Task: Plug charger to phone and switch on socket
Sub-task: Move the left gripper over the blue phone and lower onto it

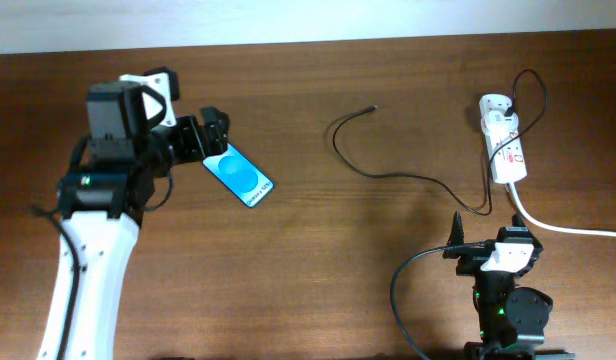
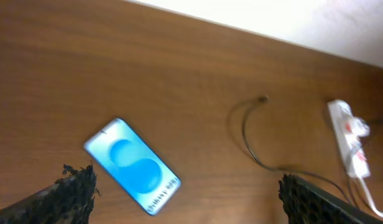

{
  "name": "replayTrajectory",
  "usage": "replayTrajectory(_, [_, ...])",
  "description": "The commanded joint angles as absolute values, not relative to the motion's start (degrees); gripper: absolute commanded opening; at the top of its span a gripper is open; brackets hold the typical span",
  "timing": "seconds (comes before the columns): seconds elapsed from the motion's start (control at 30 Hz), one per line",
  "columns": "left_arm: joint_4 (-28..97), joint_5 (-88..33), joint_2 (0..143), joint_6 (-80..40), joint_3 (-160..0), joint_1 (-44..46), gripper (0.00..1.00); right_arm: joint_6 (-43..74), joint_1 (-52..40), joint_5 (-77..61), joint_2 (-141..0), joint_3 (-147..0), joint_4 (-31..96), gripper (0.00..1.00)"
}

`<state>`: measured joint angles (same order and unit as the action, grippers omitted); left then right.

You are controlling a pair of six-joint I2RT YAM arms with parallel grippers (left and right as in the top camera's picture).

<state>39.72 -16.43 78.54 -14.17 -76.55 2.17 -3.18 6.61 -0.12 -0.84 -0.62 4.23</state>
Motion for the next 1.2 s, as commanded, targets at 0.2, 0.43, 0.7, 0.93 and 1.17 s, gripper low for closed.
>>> replayTrajectory(0.2, [44.86, -10.48, 82.63, -35.86, -81.97, 4.36, 1.0, -3.18, 6.83, -0.23, -0.4, -0.32, 4.49, 0.99])
replayTrajectory(0.43, [70.65, 7.35, 91.02, -47.35, -108.18, 12.38, 1.0, -3.18, 6.83, -0.23, -0.4, -0.32, 4.49, 0.99])
replayTrajectory(0.7, [81.87, 6.87, 110.32, -51.18, -119.24, 11.94, 0.99, -3.18, 6.83, -0.23, -0.4, -0.32, 4.51, 0.99])
replayTrajectory(0.93, [80.01, 4.95, 120.27, -53.36, -119.2, 11.44, 0.99, -3.18, 6.83, -0.23, -0.4, -0.32, 4.49, 0.99])
replayTrajectory(1.17, [78.13, 1.02, 128.49, -53.32, -119.2, 9.8, 0.99, -3.18, 6.83, -0.23, -0.4, -0.32, 4.49, 0.99])
